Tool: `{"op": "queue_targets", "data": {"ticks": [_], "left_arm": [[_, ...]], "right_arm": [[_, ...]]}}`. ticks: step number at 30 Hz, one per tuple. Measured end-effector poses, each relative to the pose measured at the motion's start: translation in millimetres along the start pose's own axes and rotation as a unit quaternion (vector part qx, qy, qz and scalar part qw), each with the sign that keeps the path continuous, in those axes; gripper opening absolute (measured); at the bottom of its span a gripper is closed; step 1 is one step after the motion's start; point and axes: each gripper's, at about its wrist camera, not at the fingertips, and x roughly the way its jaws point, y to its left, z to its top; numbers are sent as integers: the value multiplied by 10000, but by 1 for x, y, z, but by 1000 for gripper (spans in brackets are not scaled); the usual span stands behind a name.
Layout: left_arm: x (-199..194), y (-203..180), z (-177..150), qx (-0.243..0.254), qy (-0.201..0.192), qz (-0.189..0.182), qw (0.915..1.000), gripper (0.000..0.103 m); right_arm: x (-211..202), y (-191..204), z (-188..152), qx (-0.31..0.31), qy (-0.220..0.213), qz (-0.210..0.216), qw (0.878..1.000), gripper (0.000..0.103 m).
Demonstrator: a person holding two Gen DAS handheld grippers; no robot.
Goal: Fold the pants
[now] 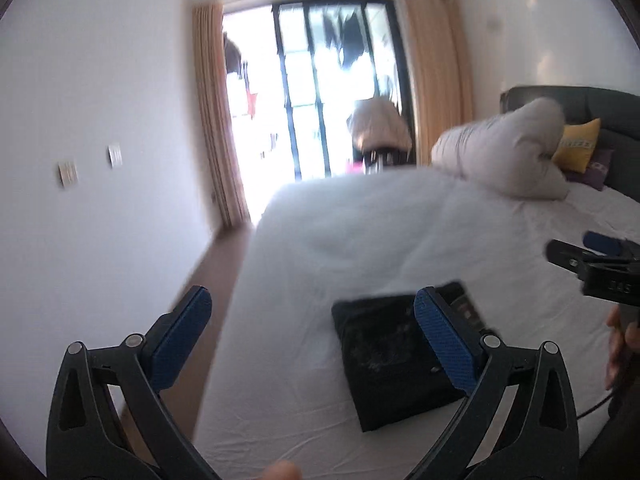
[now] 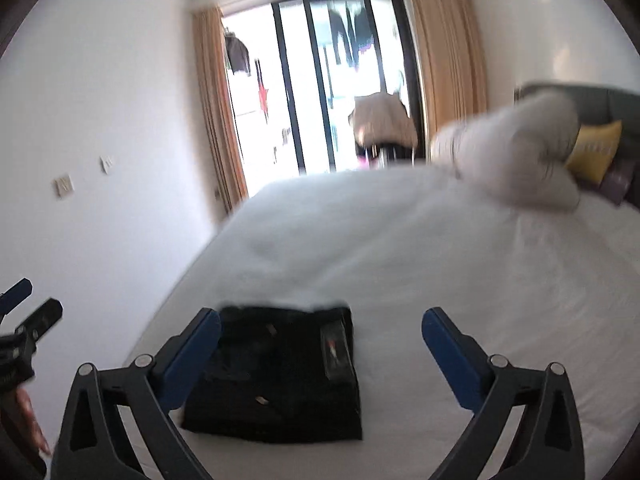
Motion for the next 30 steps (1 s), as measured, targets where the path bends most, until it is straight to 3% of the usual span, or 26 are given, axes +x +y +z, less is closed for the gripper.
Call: {"op": "queue_targets", "data": {"ticks": [4, 8, 14, 17, 22, 30], "left_arm": [[-55, -4, 24, -25, -279, 66, 9996, 103], [-91, 4, 34, -414, -413, -214, 9981, 103], [-89, 11, 30, -656, 611, -384, 9952, 103], [-80, 17, 17, -811, 1237, -89, 9890, 103], [-62, 12, -6, -845, 1797, -72, 9800, 103], [-39, -14, -30, -571, 2214, -238, 9732, 103]], "right_arm": [[-46, 18, 23, -43, -367, -38, 9993, 103], [-89, 29, 30, -219, -586, -70, 9980, 103], [-118, 43, 27, -474, -426, -165, 9978, 103], [-122, 46, 21, -408, -195, -175, 9988, 103], [-122, 47, 10, -274, 155, -223, 9993, 103], [-102, 48, -2, -132, 619, -484, 9968, 103]]}}
